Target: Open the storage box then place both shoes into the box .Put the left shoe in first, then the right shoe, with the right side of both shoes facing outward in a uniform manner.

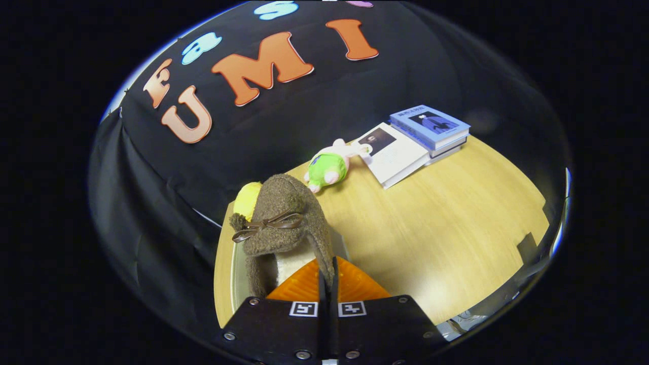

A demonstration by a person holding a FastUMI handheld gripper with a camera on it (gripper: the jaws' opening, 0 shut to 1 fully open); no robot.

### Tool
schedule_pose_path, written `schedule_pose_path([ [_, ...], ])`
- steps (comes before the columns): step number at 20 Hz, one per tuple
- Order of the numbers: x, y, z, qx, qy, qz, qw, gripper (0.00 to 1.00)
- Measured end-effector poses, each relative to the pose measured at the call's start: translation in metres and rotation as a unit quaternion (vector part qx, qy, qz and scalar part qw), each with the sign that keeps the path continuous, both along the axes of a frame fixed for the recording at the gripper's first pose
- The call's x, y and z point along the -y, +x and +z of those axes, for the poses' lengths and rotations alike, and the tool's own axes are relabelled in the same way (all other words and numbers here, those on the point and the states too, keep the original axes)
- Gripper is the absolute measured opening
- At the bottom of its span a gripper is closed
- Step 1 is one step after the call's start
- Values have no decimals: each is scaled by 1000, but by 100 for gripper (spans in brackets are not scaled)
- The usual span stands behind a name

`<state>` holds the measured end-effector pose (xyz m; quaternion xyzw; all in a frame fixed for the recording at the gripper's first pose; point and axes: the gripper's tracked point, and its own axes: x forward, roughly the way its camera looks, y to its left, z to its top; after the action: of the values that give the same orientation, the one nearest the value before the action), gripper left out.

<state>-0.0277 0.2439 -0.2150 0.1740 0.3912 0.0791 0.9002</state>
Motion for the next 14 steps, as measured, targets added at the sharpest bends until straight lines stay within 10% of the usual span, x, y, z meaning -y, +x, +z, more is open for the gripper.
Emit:
schedule_pose_path([
  [12,-39,-9,-49,-47,-60,5,997,5],
  [14,-44,-6,-39,-34,-62,16,997,22],
])
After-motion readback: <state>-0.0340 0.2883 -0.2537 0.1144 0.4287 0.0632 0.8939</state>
